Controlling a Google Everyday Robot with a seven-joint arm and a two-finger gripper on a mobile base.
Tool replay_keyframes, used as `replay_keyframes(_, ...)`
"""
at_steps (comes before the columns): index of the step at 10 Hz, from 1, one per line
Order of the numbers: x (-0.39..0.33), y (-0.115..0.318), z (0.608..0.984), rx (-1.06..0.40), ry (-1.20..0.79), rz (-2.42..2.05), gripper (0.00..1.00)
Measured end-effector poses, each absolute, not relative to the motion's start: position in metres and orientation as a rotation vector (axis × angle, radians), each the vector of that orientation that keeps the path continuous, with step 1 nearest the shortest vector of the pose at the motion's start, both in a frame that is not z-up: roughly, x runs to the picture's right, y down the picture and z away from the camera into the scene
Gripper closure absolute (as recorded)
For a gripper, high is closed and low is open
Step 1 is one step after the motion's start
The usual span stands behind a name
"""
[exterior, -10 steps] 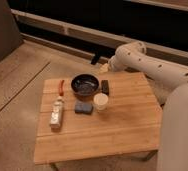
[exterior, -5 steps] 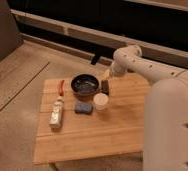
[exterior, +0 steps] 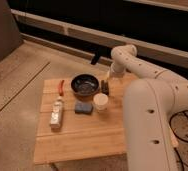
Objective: Place the eraser on the white sponge
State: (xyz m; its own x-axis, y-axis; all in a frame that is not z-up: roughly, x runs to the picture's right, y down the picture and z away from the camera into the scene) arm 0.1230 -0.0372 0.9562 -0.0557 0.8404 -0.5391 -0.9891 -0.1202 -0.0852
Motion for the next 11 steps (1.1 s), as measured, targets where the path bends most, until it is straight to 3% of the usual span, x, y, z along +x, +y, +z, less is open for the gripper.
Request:
replay_keyframes(3, 0.101, -0.023, 0.974, -0.625, 0.398, 1.592, 0.35)
replay_keyframes(7, 0.151, -0.040, 0.980, -0.551, 0.463, 1.646, 0.35)
replay_keyframes(11, 0.154, -0.023, 0.992, -0.566, 0.535, 1.631, 0.35)
